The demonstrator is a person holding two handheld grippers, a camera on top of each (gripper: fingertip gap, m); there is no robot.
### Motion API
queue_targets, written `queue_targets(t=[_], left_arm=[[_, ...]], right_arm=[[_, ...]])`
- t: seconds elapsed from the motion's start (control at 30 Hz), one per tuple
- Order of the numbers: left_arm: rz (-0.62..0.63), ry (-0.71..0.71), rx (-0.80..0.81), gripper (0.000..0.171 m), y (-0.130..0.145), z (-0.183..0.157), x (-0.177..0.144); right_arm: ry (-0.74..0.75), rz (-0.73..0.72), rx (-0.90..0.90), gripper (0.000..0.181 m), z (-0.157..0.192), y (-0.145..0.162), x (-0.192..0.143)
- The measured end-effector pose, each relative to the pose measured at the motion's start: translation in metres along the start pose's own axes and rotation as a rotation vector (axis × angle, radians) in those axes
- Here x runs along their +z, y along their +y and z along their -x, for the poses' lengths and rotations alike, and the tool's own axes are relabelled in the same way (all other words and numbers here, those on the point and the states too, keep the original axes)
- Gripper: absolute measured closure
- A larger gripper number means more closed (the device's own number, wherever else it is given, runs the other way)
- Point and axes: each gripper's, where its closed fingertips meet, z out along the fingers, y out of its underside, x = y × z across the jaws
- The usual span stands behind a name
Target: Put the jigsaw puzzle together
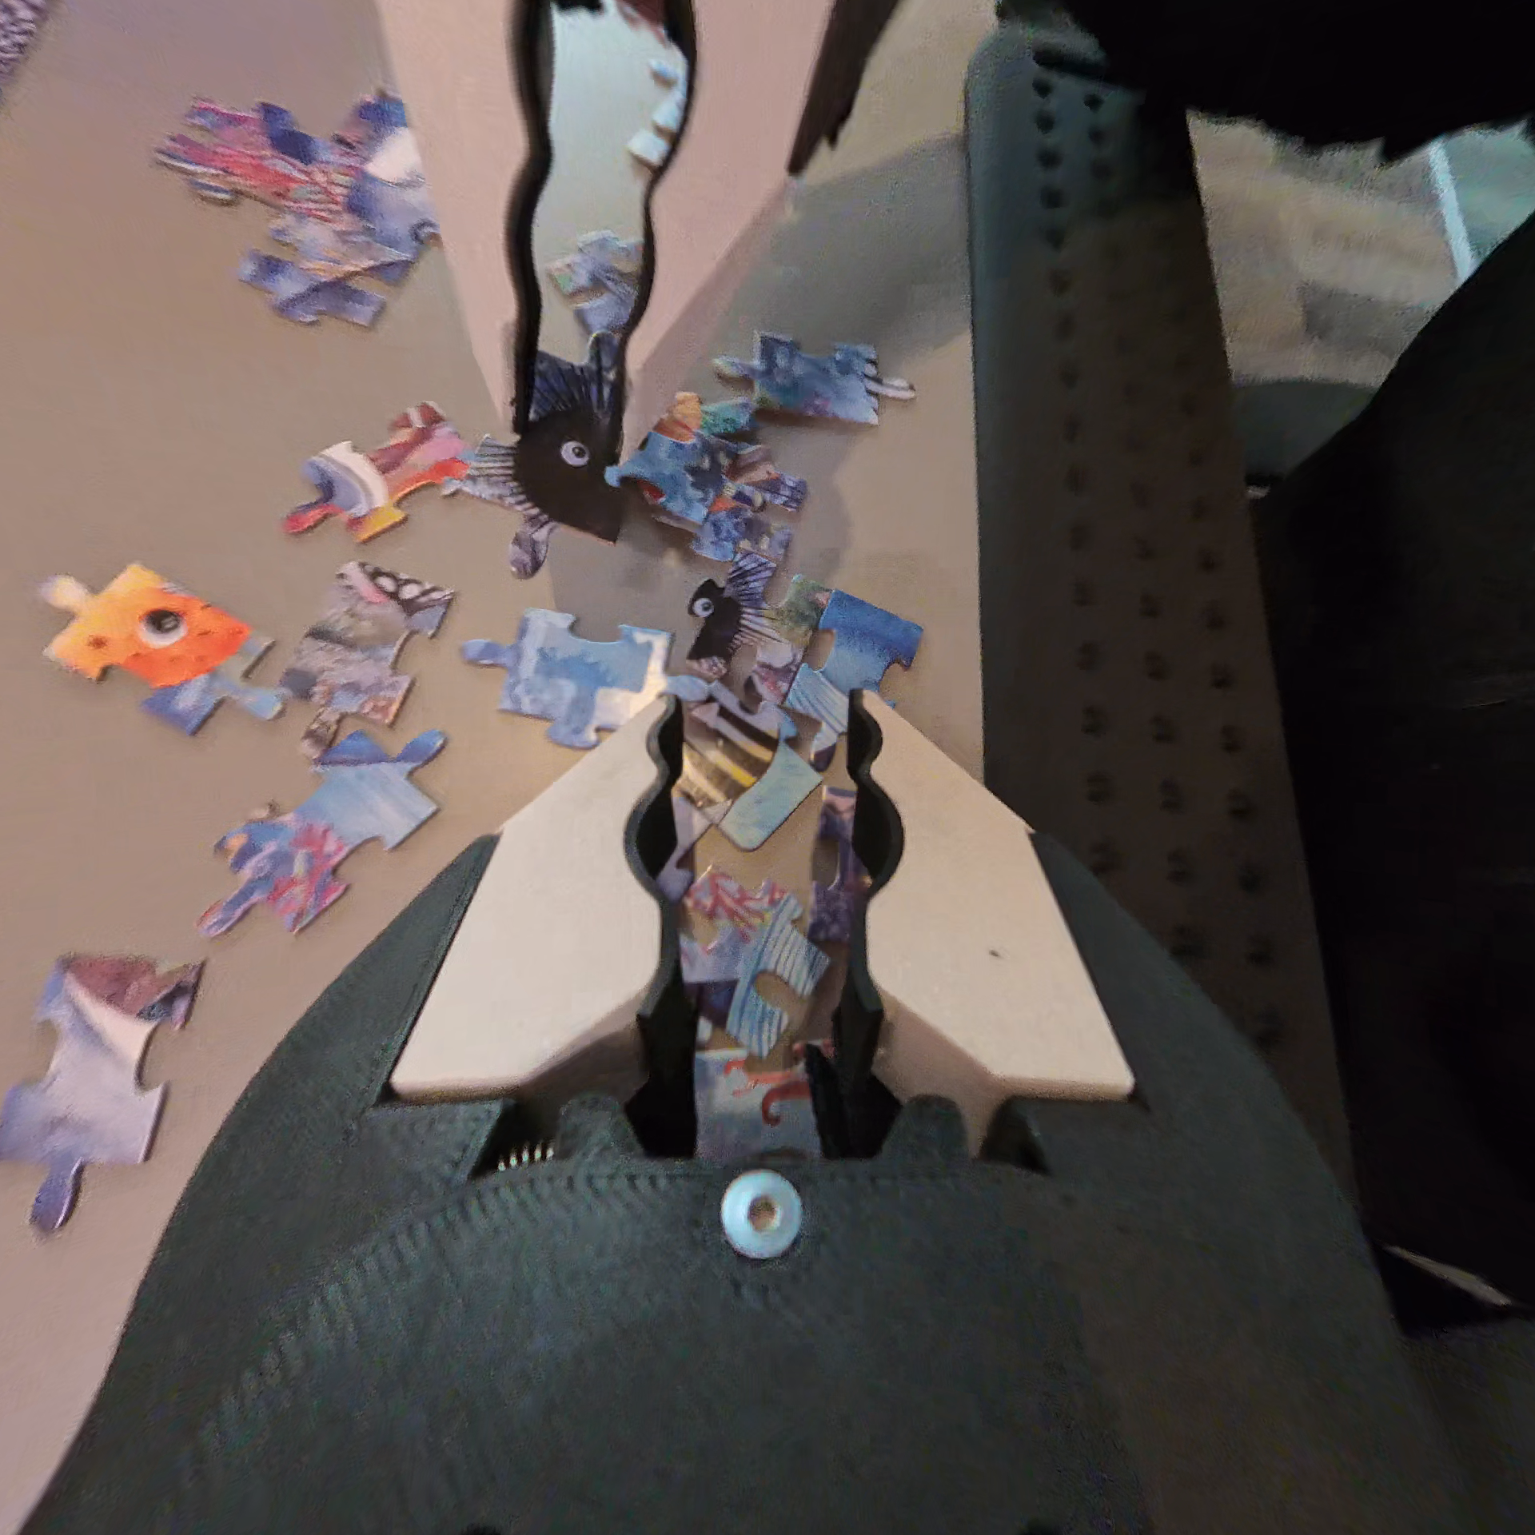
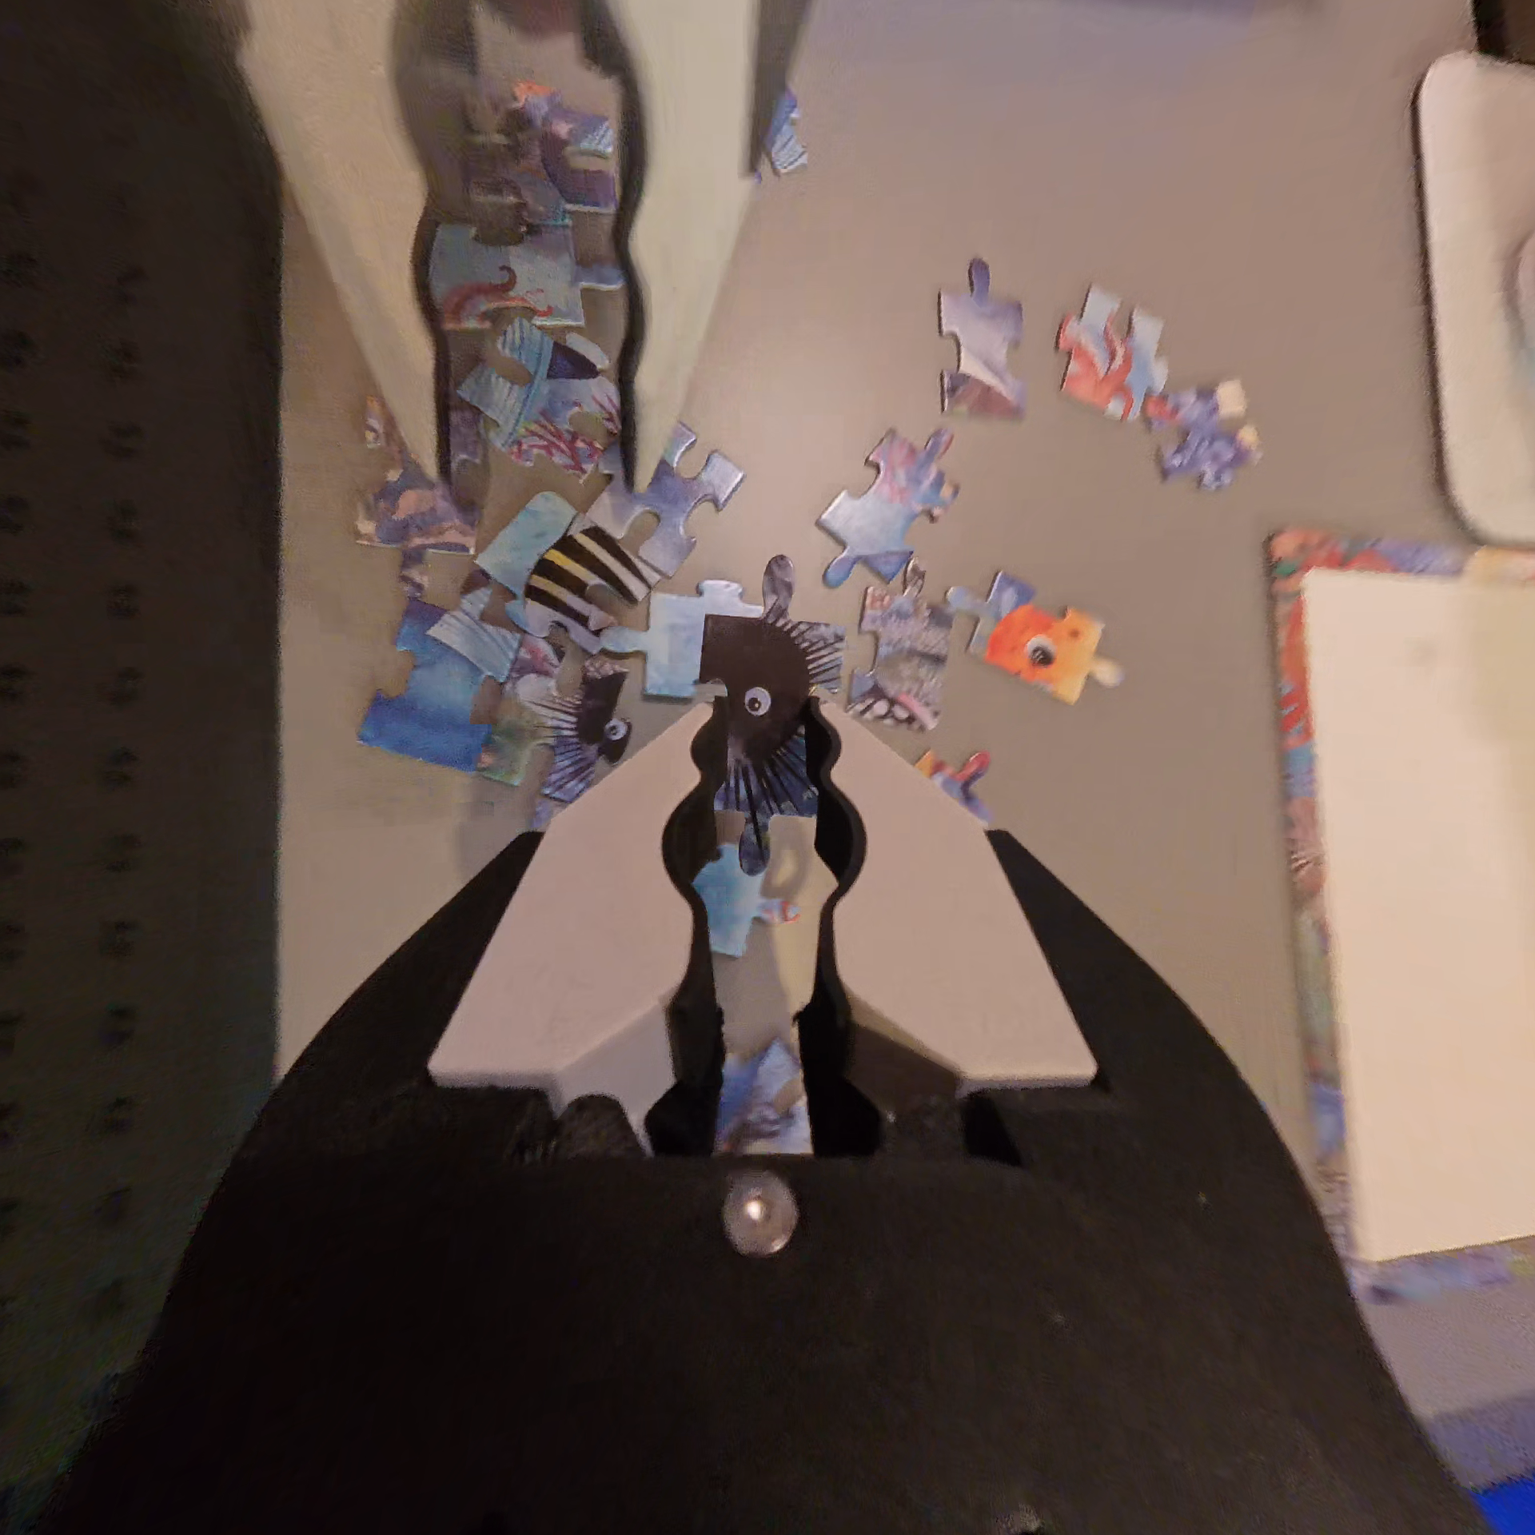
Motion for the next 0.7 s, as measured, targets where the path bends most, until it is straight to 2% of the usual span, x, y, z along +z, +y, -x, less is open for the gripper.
queue_targets(t=[0.07, 0.17, 0.37, 0.53, 0.7], left_arm=[[0.048, 0.013, 0.056, 0.136, 0.004, -0.010, 0.018], [0.111, 0.001, 0.148, 0.141, 0.010, -0.017, 0.041], [0.164, 0.009, 0.200, 0.141, 0.015, -0.023, 0.061], [0.167, 0.015, 0.208, 0.149, 0.017, -0.023, 0.059], [0.247, 0.015, 0.163, 0.153, 0.031, -0.013, 0.043]], right_arm=[[-0.083, -0.010, 0.122, 0.165, 0.014, 0.008, 0.001], [-0.113, 0.011, 0.233, 0.166, 0.025, 0.024, 0.009], [-0.140, 0.067, 0.328, 0.166, 0.039, 0.051, 0.020], [-0.036, 0.139, 0.320, 0.165, 0.022, 0.074, 0.011], [0.058, 0.205, 0.328, 0.166, 0.005, 0.091, 0.002]])
